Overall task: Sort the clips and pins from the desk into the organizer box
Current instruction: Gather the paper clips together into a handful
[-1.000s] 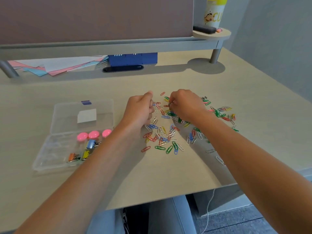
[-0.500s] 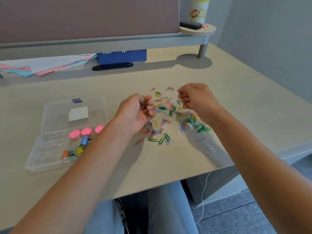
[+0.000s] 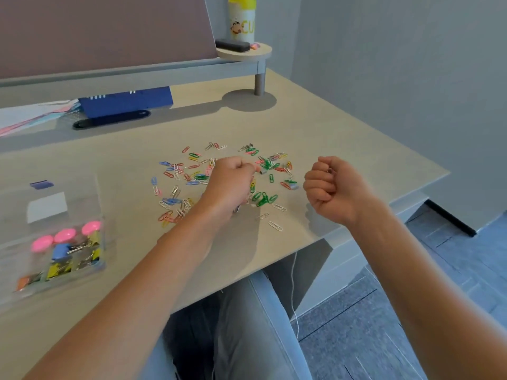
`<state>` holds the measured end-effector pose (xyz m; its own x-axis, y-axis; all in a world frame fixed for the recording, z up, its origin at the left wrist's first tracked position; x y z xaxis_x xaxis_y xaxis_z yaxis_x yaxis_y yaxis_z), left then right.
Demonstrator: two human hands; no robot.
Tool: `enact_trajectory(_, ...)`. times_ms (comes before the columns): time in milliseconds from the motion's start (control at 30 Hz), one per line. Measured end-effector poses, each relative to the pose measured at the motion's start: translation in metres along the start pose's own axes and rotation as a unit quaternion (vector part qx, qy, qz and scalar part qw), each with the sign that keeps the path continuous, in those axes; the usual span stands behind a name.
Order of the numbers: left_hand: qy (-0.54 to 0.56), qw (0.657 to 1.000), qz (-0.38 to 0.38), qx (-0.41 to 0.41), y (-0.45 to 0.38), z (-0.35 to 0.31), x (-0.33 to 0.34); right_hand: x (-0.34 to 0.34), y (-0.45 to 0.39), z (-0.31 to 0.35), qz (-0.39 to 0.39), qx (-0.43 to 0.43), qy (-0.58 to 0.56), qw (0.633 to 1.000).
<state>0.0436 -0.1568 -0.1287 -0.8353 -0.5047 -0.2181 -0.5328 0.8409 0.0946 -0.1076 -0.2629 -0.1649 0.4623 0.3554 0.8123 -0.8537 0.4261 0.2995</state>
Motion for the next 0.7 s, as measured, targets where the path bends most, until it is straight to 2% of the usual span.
enact_trajectory(67,-0.127,0.991,-0.021,0.043,-0.005,-0.011,0.001,-0.013,0.002,0.010,-0.054,-0.036,0.074,0.995)
enact_trajectory(133,-0.240,0.966,-0.046,0.082,-0.010,-0.020,0.001,-0.018,0.006,0.023,-0.100,-0.080,0.176,0.976)
enact_trajectory(200,-0.311,0.945,-0.047,0.089,-0.017,-0.021,0.005,-0.016,0.014,0.036,-0.136,-0.125,0.287,0.940)
enact_trajectory(233,-0.341,0.935,-0.044,0.086,-0.020,-0.020,0.008,-0.015,0.018,0.043,-0.157,-0.143,0.355,0.911)
enact_trajectory(267,-0.369,0.925,-0.042,0.084,-0.024,-0.019,0.011,-0.012,0.021,0.049,-0.181,-0.156,0.434,0.869)
enact_trajectory(300,-0.393,0.915,-0.043,0.085,-0.028,-0.019,0.013,-0.009,0.023,0.053,-0.204,-0.165,0.521,0.812)
enact_trajectory(367,-0.425,0.899,-0.054,0.090,-0.036,-0.020,0.014,0.001,0.020,0.056,-0.225,-0.175,0.681,0.674)
enact_trajectory(400,-0.433,0.895,-0.059,0.093,-0.039,-0.020,0.014,0.005,0.017,0.052,-0.223,-0.172,0.731,0.622)
enact_trajectory(467,-0.444,0.888,-0.062,0.102,-0.045,-0.020,0.016,0.008,0.012,0.044,-0.211,-0.161,0.783,0.563)
enact_trajectory(567,-0.459,0.879,-0.067,0.112,-0.051,-0.022,0.018,0.011,0.007,0.039,-0.192,-0.173,0.814,0.521)
enact_trajectory(700,-0.475,0.871,-0.064,0.113,-0.060,-0.021,0.023,0.011,0.001,0.039,-0.185,-0.158,0.826,0.508)
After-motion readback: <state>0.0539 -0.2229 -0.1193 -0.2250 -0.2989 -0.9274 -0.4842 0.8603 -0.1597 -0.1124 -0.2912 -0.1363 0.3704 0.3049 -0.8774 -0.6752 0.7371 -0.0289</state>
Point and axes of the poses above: each hand's wrist, its own y-axis away from the middle knuckle, its own x-axis out of the palm, z = x × y, the point moved 9 cm from there along -y, towards the middle knuckle, and after that the axes turned 9 degrees about z, right-handed, at the moved point
